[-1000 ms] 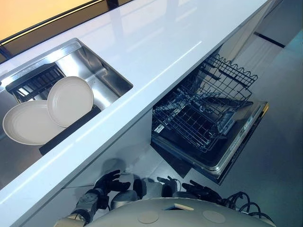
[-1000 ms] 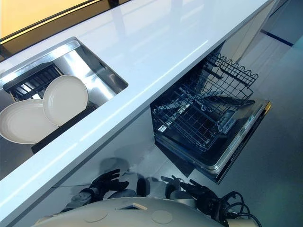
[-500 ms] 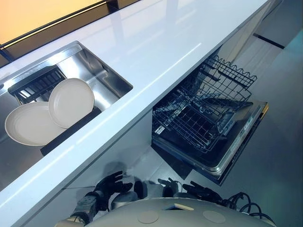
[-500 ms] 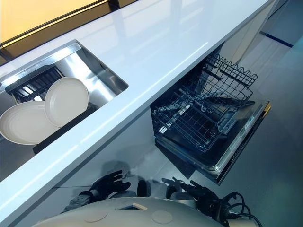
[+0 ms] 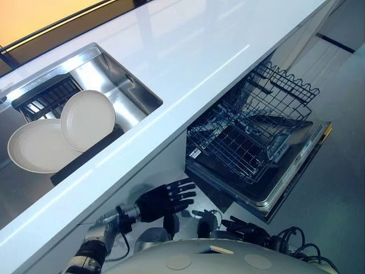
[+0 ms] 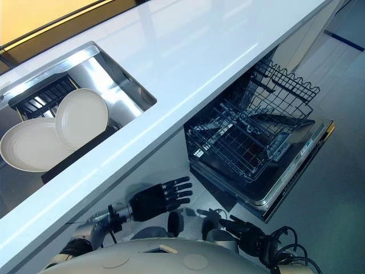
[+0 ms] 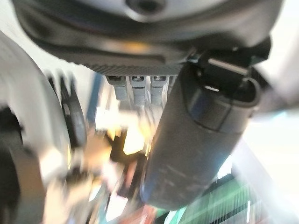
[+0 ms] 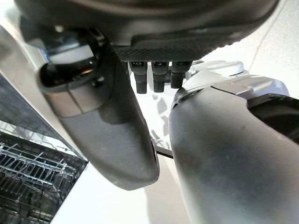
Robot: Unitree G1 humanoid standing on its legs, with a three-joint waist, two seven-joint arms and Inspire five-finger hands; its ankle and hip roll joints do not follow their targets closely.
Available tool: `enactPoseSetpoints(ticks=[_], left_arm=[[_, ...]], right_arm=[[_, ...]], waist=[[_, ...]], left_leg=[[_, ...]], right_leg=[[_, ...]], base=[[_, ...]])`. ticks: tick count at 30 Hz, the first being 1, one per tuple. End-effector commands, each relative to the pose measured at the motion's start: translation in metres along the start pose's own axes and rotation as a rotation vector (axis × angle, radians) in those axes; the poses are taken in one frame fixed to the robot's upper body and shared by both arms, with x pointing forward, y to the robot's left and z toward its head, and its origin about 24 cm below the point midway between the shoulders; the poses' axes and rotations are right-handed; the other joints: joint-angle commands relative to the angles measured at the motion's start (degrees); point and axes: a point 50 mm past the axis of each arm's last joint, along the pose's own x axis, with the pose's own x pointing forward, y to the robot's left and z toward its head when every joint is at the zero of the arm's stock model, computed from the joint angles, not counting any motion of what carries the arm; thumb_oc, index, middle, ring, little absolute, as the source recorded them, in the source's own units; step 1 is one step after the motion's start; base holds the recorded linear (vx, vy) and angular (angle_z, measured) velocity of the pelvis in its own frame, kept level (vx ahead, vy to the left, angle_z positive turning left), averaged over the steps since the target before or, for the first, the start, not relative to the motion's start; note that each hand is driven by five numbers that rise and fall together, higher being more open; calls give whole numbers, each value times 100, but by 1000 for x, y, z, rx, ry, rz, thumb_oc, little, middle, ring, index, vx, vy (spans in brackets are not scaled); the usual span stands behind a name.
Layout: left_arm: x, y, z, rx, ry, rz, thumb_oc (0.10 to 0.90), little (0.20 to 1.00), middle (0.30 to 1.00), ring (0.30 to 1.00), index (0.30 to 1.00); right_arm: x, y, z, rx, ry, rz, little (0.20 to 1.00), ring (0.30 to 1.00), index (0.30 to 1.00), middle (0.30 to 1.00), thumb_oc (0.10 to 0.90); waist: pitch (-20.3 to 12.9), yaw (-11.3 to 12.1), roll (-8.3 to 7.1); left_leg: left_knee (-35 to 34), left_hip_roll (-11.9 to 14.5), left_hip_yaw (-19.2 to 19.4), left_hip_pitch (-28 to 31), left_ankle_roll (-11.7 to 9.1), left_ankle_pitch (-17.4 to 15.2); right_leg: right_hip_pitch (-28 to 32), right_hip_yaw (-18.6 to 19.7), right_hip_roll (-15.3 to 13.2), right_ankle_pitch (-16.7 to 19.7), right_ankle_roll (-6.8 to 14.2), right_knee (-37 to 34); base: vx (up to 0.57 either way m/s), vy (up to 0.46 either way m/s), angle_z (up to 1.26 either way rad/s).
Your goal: Pick up plates and place into dishwasher.
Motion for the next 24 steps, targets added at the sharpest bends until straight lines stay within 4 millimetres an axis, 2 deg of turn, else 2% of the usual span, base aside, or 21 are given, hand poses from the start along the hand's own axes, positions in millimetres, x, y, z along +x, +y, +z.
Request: enactPoseSetpoints(ticks=[1, 2, 5, 8, 9, 10, 12, 13, 14, 15, 17, 18, 20, 22, 23, 24], left_arm=[[48, -55, 69, -14, -280, -543, 800, 900, 900, 900, 900], [55, -73, 81, -7, -327, -686, 800, 900, 900, 900, 900], [72, -115, 101, 68, -387, -936, 800, 900, 900, 900, 900], [77, -149, 119, 105, -462, -1132, 800, 900, 900, 900, 900], [75, -157, 123, 94, -495, -1213, 800, 900, 900, 900, 900], [72, -174, 133, 73, -542, -1326, 800, 900, 900, 900, 900], [60, -201, 157, 107, -690, -1444, 800, 900, 900, 900, 900], [58, -205, 162, 120, -717, -1446, 800, 900, 900, 900, 900], [53, -213, 174, 176, -826, -1422, 800, 900, 900, 900, 900], [52, -213, 176, 181, -836, -1418, 800, 900, 900, 900, 900], [47, -215, 190, 238, -975, -1285, 800, 900, 900, 900, 900], [44, -212, 200, 272, -1063, -1151, 800, 900, 900, 900, 900], [30, -195, 218, 391, -1261, -766, 800, 900, 900, 900, 900], [4, -166, 231, 559, -1420, -325, 800, 900, 900, 900, 900], [-12, -154, 235, 690, -1479, -93, 800, 900, 900, 900, 900], [-22, -145, 238, 735, -1476, 39, 800, 900, 900, 900, 900]], right_arm=[[-5, -7, 4, 9, 5, 35, 900, 900, 900, 900, 800], [-4, -6, 1, 12, 7, 39, 900, 900, 900, 900, 800], [-1, -1, 1, 10, 11, 45, 900, 900, 900, 900, 800], [1, 3, 3, -7, 16, 44, 900, 900, 900, 900, 800], [2, 4, 3, -12, 17, 43, 900, 900, 900, 900, 800], [3, 6, 2, -21, 20, 41, 900, 900, 900, 900, 800], [6, 11, -2, -41, 27, 44, 900, 900, 900, 900, 800], [7, 12, -3, -46, 29, 44, 900, 900, 900, 900, 800], [8, 15, -5, -58, 32, 42, 900, 900, 900, 900, 800], [8, 15, -6, -59, 32, 42, 900, 900, 900, 900, 800], [9, 17, -9, -70, 34, 42, 900, 900, 900, 900, 800], [9, 17, -10, -73, 35, 41, 900, 900, 900, 900, 800], [9, 18, -13, -76, 38, 33, 900, 900, 900, 900, 800], [8, 15, -15, -58, 35, 15, 900, 900, 900, 900, 800], [7, 12, -18, -48, 36, 4, 900, 900, 900, 900, 800], [6, 10, -21, -36, 37, -5, 900, 900, 900, 900, 800]], waist=[[-136, 186, 263], [-143, 204, 237], [-146, 206, 199], [-139, 171, 194], [-135, 161, 192], [-141, 137, 192], [-159, 84, 189], [-160, 70, 190], [-168, 38, 200], [-166, 33, 201], [-165, 0, 219], [-170, -5, 223], [-184, 13, 225], [-189, 114, 240], [-181, 172, 246], [-220, 224, 253]], left_leg=[[11, 94, 130, -28, -98, -527], [11, 96, 112, -37, -96, -532], [11, 113, 81, -57, -116, -535], [11, 128, 65, -65, -128, -536], [11, 130, 59, -62, -129, -538], [11, 134, 50, -65, -138, -538], [11, 134, 17, -76, -168, -532], [11, 134, 12, -78, -175, -531], [11, 137, 1, -86, -196, -521], [11, 137, -2, -86, -199, -520], [11, 127, -20, -84, -214, -511], [11, 121, -28, -85, -222, -504], [11, 105, -49, -87, -235, -492], [36, 67, -117, -85, -221, -493], [58, 34, -166, -49, -203, -513], [60, 10, -211, -64, -181, -495]], right_leg=[[-513, -110, 76, -484, 308, 866], [-508, -120, 82, -474, 298, 853], [-510, -124, 106, -477, 259, 847], [-517, -111, 128, -486, 233, 846], [-515, -110, 132, -490, 226, 846], [-513, -105, 143, -496, 214, 839], [-502, -100, 169, -511, 194, 818], [-499, -102, 171, -514, 194, 815], [-491, -106, 178, -519, 191, 803], [-488, -109, 178, -520, 191, 803], [-465, -112, 179, -528, 188, 789], [-450, -111, 177, -532, 184, 778], [-428, -115, 167, -538, 170, 759], [-397, -169, 132, -553, 158, 759], [-347, -205, 112, -588, 150, 773], [-349, -238, 104, -580, 143, 765]], base=[[5, -74, 3], [4, -74, 2], [-5, -64, 3], [-4, -14, 2], [0, 0, 0], [0, 0, 0], [0, 0, 0], [-2, -18, 5], [-5, -7, 6], [-2, -3, 7], [8, 9, 7], [18, 15, 5], [13, 10, 2], [44, 49, 3], [60, 65, 4], [67, 58, 5]])
